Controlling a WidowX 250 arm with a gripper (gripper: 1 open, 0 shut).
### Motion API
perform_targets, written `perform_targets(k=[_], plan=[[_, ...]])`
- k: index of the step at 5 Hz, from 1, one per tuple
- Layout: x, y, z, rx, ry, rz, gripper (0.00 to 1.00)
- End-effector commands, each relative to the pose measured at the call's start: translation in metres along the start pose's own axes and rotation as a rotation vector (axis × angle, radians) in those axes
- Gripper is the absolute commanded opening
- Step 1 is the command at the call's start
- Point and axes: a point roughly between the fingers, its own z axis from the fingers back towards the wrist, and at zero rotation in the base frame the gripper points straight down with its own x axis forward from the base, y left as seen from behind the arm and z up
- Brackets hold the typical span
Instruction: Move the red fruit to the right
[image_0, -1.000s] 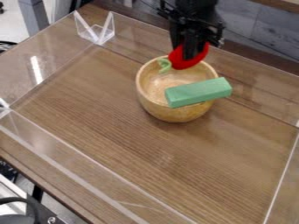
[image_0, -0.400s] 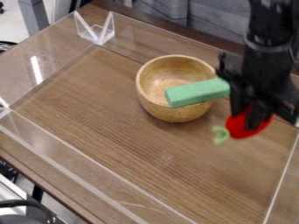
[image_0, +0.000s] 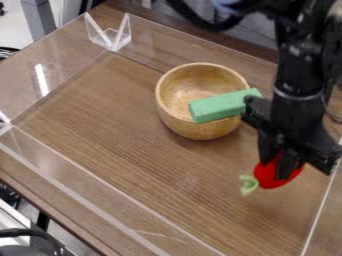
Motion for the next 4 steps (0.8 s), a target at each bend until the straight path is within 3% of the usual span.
perform_targets(k=[1, 3, 4], plan=[[0.004, 0.010, -0.003, -0.014, -0.023, 0.010, 0.00], [0.003, 0.027, -0.007, -0.027, -0.011, 0.025, 0.00], [-0.002, 0.023, -0.011, -0.036, 0.000, -0.022, 0.00]])
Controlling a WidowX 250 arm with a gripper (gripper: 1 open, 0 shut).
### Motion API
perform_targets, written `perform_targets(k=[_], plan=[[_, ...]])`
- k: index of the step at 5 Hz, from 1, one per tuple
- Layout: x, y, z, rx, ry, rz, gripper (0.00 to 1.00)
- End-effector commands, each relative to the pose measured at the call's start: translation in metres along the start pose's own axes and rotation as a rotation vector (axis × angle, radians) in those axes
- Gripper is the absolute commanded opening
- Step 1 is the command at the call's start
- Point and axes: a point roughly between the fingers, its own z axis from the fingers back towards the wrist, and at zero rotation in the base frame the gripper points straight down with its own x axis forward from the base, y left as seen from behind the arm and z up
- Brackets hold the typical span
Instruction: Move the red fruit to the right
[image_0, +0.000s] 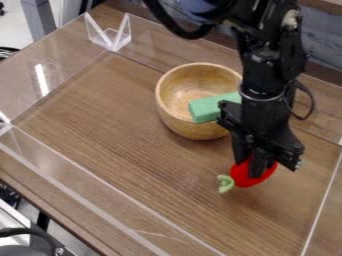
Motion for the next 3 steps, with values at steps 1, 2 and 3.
perform_targets(k=[1, 2, 3], plan=[[0.001, -0.005, 0.003, -0.003, -0.015, -0.061, 0.00], [-0.003, -0.011, 0.000, 0.000, -0.008, -0.049, 1.00], [-0.006, -0.016, -0.001, 0.008, -0.003, -0.042, 1.00]])
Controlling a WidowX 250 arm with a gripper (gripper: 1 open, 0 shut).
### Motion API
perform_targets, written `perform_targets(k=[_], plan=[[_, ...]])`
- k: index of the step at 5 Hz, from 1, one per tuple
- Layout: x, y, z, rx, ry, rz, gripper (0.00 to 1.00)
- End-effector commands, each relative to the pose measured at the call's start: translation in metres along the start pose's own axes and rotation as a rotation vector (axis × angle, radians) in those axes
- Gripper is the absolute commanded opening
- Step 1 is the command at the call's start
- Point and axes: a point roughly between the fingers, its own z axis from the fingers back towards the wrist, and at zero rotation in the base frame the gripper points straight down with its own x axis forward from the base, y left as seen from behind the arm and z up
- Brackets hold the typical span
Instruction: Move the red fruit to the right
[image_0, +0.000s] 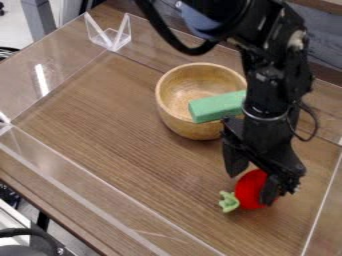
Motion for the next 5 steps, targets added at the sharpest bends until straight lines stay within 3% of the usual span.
perform_targets(k=[1, 2, 4, 5], plan=[[0.002, -0.003, -0.001, 0.004, -0.024, 0.014, 1.00], [0.002, -0.006, 0.009, 0.003, -0.020, -0.014, 0.00], [0.007, -0.014, 0.039, 0.030, -0.067, 0.064, 0.00], [0.005, 0.007, 0.067, 0.053, -0.105, 0.153, 0.00]])
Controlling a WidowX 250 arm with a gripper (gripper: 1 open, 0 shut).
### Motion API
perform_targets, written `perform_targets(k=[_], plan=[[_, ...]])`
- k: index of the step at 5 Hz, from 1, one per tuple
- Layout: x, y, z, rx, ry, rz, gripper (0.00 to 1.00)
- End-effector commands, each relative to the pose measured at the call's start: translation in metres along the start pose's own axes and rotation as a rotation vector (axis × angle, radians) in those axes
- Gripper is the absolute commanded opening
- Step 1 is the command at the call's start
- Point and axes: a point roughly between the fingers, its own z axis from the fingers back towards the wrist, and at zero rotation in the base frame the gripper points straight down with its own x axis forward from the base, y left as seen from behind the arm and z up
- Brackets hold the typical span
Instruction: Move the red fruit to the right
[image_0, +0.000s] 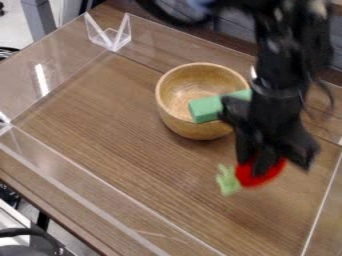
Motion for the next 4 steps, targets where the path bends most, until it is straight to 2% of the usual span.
perform_targets(k=[1, 2, 3, 4], plan=[[0.005, 0.036, 0.034, 0.023, -0.070, 0.127, 0.00], [-0.003, 0.082, 0.039, 0.049, -0.059, 0.249, 0.00], [-0.018, 0.121, 0.044, 0.079, -0.050, 0.326, 0.00], [-0.030, 0.157, 0.045, 0.102, -0.041, 0.366, 0.00]])
